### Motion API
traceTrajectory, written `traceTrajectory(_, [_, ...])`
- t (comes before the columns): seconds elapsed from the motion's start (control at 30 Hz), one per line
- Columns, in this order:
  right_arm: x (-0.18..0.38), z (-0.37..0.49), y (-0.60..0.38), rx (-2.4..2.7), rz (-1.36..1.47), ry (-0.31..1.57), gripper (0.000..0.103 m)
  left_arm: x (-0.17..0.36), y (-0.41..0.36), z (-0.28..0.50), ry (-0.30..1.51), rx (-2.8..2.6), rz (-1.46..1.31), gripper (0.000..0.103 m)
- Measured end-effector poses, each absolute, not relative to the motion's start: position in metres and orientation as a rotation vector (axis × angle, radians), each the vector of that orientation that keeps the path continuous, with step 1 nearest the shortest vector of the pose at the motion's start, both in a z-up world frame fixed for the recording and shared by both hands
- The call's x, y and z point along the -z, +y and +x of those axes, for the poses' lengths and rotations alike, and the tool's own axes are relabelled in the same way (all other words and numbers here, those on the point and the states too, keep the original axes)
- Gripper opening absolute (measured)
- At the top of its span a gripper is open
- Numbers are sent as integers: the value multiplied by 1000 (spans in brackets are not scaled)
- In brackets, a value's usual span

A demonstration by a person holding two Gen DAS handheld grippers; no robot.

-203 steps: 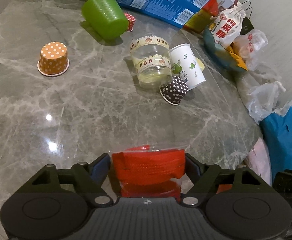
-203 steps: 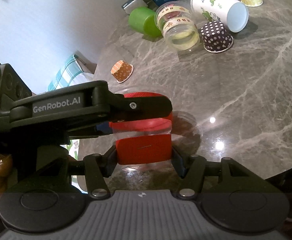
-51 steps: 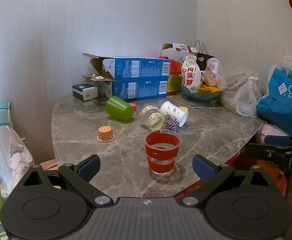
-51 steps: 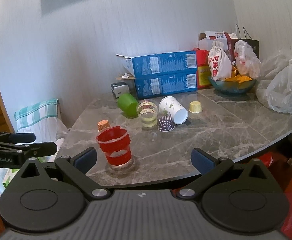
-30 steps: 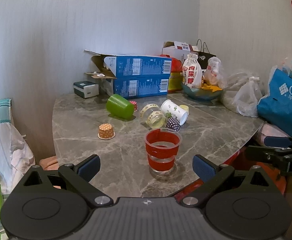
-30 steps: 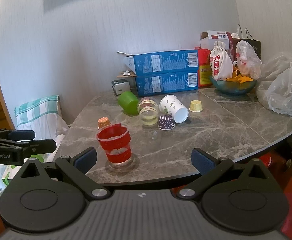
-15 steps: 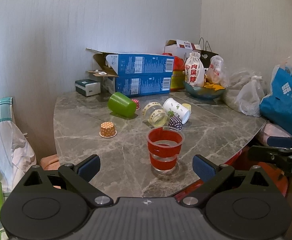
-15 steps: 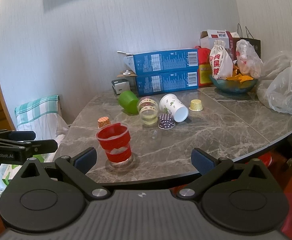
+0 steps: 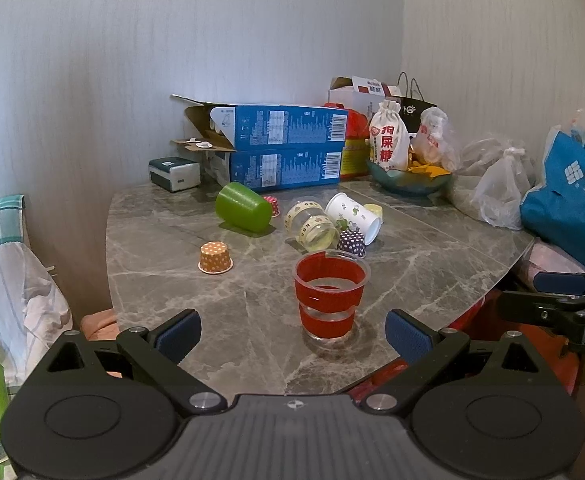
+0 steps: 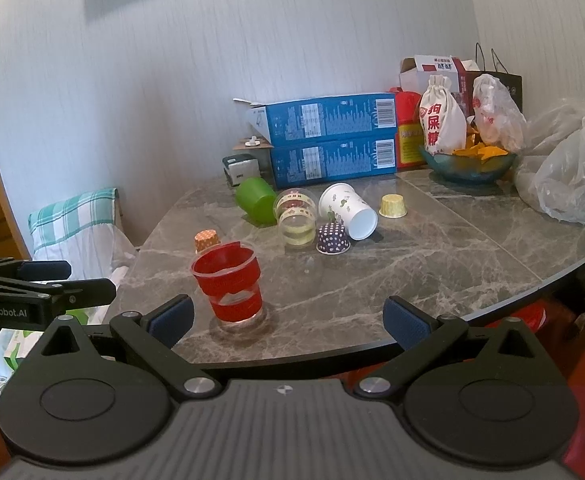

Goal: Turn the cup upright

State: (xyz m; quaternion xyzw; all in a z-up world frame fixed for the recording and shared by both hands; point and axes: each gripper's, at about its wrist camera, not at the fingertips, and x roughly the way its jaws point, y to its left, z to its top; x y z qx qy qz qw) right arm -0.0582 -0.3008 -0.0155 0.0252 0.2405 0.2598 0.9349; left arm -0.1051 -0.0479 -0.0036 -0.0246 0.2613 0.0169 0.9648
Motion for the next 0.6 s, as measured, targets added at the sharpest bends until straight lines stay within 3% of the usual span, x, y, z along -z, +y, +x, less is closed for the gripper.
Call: traceTrajectory(0.6, [19,-58,-298,-537,48,498,102,7,-47,-100,541,-49,-50,100])
